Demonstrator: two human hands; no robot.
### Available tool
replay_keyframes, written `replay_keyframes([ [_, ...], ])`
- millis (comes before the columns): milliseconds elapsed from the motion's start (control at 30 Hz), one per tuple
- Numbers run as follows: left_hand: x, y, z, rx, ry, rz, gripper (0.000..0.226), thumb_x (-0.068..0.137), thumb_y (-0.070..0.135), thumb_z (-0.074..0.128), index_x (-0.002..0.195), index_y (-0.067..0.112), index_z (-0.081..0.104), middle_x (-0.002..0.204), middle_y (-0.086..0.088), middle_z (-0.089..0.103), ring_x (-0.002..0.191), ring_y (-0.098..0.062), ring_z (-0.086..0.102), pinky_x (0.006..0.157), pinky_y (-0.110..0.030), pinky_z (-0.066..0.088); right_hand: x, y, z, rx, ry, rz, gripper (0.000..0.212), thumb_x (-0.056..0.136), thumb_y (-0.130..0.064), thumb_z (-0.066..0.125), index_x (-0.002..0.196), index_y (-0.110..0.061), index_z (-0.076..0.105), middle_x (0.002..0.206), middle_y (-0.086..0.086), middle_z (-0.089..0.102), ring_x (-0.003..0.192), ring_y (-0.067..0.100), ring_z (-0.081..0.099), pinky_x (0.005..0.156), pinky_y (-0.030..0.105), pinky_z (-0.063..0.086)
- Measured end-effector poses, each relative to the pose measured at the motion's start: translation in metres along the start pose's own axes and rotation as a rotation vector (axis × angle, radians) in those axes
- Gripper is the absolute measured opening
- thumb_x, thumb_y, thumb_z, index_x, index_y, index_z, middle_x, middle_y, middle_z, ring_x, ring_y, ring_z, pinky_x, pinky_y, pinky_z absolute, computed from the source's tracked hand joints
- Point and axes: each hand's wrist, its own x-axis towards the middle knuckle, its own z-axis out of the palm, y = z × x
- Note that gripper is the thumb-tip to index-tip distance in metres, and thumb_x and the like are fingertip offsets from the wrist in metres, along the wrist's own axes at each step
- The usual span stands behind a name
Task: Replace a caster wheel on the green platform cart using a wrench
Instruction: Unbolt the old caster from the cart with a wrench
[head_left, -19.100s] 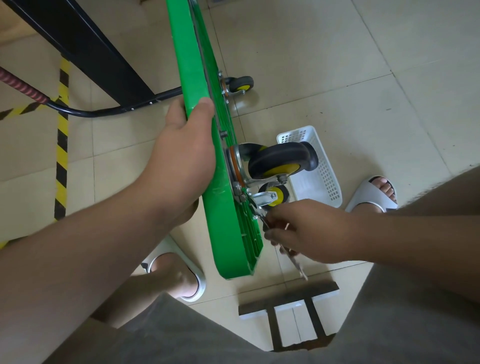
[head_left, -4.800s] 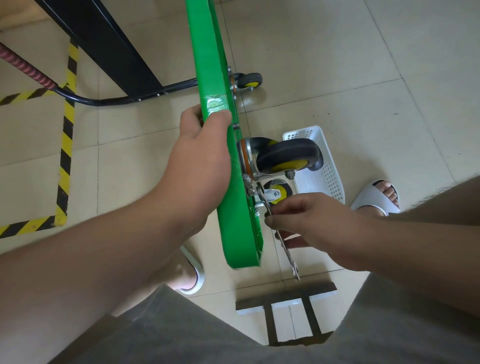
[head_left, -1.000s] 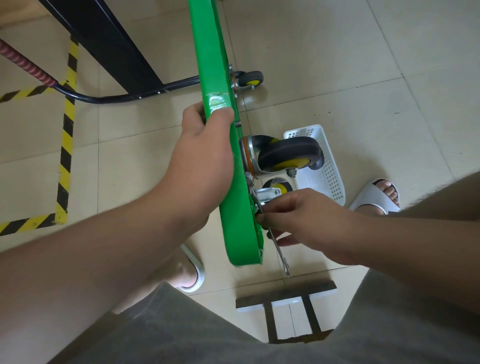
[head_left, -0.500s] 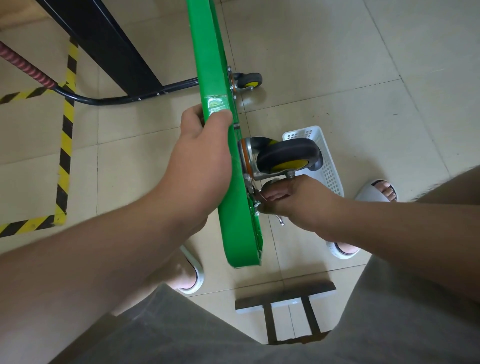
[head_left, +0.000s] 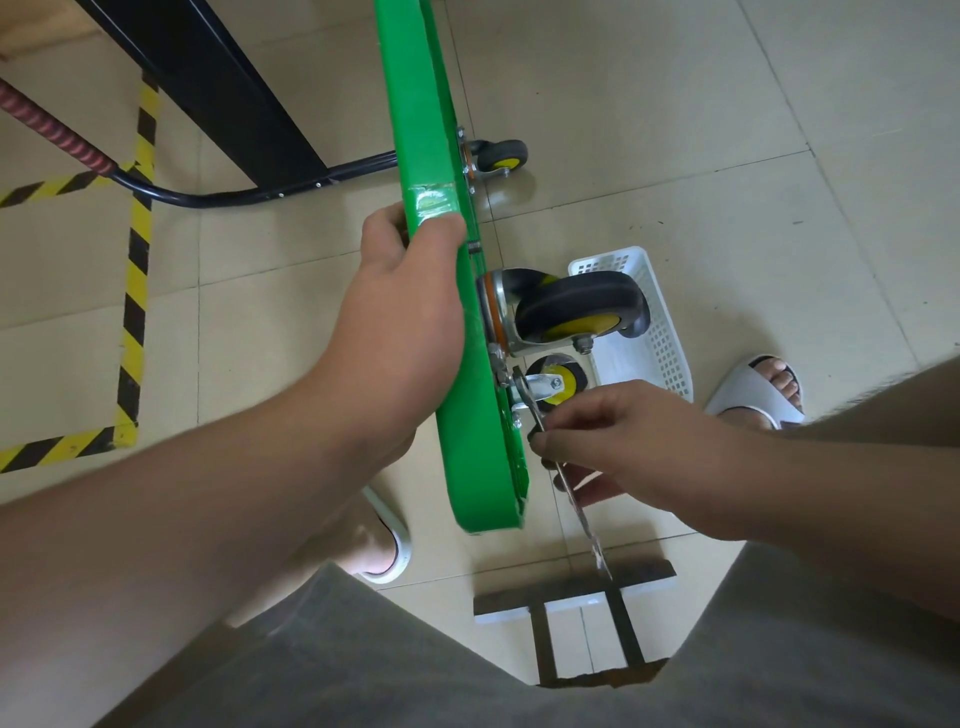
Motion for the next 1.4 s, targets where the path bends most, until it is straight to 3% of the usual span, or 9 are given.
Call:
replay_keyframes([
  [200, 0.001, 0.000, 0.000, -0.013, 0.000, -0.003, 0.022, 0.106, 0.040, 0.043, 0.124, 0.036, 0.054, 0.096, -0.003, 0.062, 0.079, -0.019, 0.059, 0.071, -0.038, 0.055, -0.006, -0.011, 0.009, 0.089, -0.037, 0.012, 0.015, 0.092, -0.022, 0.074, 0.094, -0.009, 0.080, 0.088, 0.012, 0.077, 0.078, 0.028, 0.075, 0.071, 0.036, 0.065],
  [367, 0.001, 0.000, 0.000, -0.017, 0.002, 0.003, 0.022, 0.106, 0.040, 0.043, 0.124, 0.035, 0.054, 0.094, -0.002, 0.060, 0.077, -0.018, 0.058, 0.065, -0.035, 0.053, -0.002, -0.014, 0.013, 0.122, -0.069, 0.037, 0.016, 0.093, -0.021, 0.072, 0.098, -0.009, 0.080, 0.091, 0.013, 0.078, 0.075, 0.022, 0.074, 0.071, 0.033, 0.063],
  [633, 0.001, 0.000, -0.001, 0.009, 0.006, 0.011, 0.022, 0.107, 0.039, 0.041, 0.126, 0.035, 0.052, 0.092, 0.000, 0.059, 0.072, -0.014, 0.056, 0.051, -0.023, 0.049, 0.017, -0.004, 0.009, 0.117, -0.019, 0.062, 0.017, 0.089, -0.018, 0.077, 0.101, -0.007, 0.077, 0.100, 0.013, 0.078, 0.099, 0.031, 0.074, 0.091, 0.039, 0.062],
  [800, 0.000, 0.001, -0.001, 0.017, 0.027, 0.018, 0.022, 0.107, 0.039, 0.042, 0.126, 0.035, 0.052, 0.089, 0.000, 0.059, 0.067, -0.012, 0.055, 0.042, -0.016, 0.045, 0.035, -0.006, 0.006, 0.035, 0.071, -0.051, 0.014, 0.082, -0.019, 0.083, 0.096, -0.017, 0.082, 0.101, 0.002, 0.078, 0.103, 0.018, 0.071, 0.104, 0.037, 0.052],
  [1033, 0.000, 0.001, -0.001, 0.012, 0.021, 0.007, 0.022, 0.107, 0.040, 0.042, 0.125, 0.036, 0.053, 0.091, 0.002, 0.060, 0.071, -0.013, 0.057, 0.049, -0.021, 0.049, 0.041, -0.007, 0.002, 0.010, 0.044, -0.072, 0.015, 0.083, -0.016, 0.082, 0.099, -0.018, 0.080, 0.098, 0.000, 0.079, 0.098, 0.014, 0.073, 0.089, 0.023, 0.051],
  [1233, 0.000, 0.002, -0.001, 0.021, 0.026, 0.016, 0.020, 0.107, 0.040, 0.041, 0.124, 0.036, 0.051, 0.090, 0.001, 0.059, 0.068, -0.012, 0.055, 0.043, -0.015, 0.046, 0.031, 0.003, 0.001, -0.018, 0.030, -0.020, 0.018, 0.083, -0.017, 0.083, 0.101, -0.014, 0.080, 0.104, 0.007, 0.077, 0.097, 0.022, 0.075, 0.091, 0.033, 0.061],
  [1400, -0.001, 0.002, -0.001, 0.034, 0.019, 0.021, 0.019, 0.107, 0.040, 0.040, 0.123, 0.036, 0.050, 0.089, 0.002, 0.058, 0.068, -0.012, 0.054, 0.047, -0.017, 0.047, 0.018, 0.007, -0.002, -0.024, 0.052, 0.080, 0.014, 0.083, -0.020, 0.084, 0.096, -0.016, 0.080, 0.095, 0.008, 0.077, 0.090, 0.025, 0.076, 0.085, 0.037, 0.064],
])
